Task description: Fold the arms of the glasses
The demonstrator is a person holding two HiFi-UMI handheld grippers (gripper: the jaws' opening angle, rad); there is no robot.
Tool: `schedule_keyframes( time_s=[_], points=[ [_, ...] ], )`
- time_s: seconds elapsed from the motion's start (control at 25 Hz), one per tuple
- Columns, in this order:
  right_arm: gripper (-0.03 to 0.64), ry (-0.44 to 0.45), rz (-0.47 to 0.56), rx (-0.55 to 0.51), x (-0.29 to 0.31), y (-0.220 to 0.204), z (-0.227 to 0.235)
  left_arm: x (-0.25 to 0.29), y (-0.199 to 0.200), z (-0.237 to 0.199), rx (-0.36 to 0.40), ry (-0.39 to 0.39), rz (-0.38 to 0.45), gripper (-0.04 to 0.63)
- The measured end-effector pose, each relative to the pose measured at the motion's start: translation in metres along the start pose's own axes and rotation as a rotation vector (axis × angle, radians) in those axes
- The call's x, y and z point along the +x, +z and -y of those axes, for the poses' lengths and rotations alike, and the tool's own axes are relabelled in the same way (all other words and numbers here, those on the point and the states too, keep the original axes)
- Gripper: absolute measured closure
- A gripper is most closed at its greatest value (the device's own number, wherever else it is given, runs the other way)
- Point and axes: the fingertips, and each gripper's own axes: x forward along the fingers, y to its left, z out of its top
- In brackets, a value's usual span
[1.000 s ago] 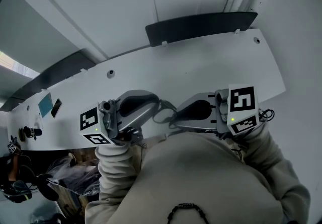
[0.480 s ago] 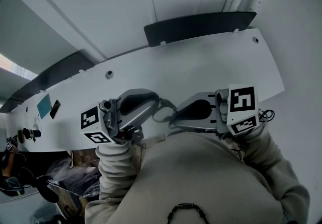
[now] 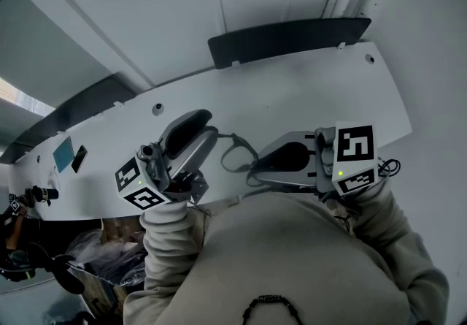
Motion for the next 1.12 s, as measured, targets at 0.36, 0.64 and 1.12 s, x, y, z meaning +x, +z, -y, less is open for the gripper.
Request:
schedule_keyframes(
  time_s=[0.36,0.64,1.12],
  points=[
    [0.566,-0.106,-0.135,-0.017,-0.008,-0.021,0.040,-0.070,-0.019,-0.052,0.027,0.298,0.037,0.576],
    [0.566,-0.228,-0.395,-0.028,-0.003,-0.096,0.112,-0.100,-0.080,-0.049,0.029,0.408,-0.120,0.591],
    [0.566,-0.276,-0.910,-0.127,0.028,-0.285,0.239,-0.180,-0.095,-0.019,0.022,0.586,-0.081,0.591]
  ],
)
